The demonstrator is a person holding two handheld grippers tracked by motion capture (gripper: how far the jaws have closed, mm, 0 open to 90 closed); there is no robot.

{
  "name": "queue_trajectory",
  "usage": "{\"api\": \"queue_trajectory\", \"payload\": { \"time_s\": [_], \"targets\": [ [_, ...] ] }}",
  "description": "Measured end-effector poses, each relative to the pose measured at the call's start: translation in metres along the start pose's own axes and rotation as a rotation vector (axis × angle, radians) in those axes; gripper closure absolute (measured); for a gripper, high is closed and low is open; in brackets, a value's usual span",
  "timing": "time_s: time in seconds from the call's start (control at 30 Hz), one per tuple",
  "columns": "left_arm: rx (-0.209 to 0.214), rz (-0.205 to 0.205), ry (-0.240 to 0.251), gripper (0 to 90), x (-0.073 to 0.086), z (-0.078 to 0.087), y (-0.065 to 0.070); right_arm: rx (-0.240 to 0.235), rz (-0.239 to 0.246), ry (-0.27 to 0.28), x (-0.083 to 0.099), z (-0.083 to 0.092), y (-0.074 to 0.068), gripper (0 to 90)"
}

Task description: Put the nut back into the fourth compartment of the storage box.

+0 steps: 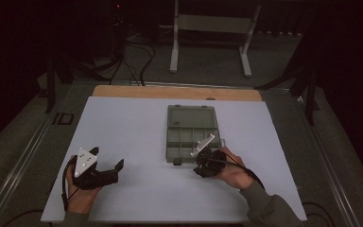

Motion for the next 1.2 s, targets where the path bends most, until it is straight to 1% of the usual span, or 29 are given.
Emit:
{"api": "queue_trajectory", "payload": {
  "time_s": [0.3, 1.2],
  "targets": [
    [0.001, 0.0, 0.001, 4.2, 0.0, 0.0, 0.0, -0.004, 0.0, 0.011, -0.004, 0.006, -0.001, 70.4],
    [0.0, -0.001, 0.002, 4.2, 0.0, 0.0, 0.0, 0.013, 0.001, 0.038, -0.02, 0.024, 0.006, 70.5]
  ]
}}
Point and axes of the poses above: each handheld gripper's, and its own axes: z roughly backward along the jaws, x roughly out of its underside, y roughly to its right, the point moved 6 cm from there along -z, roughly forward along the jaws, and after that the axes turned 7 degrees about -z, right-handed, at the moved point
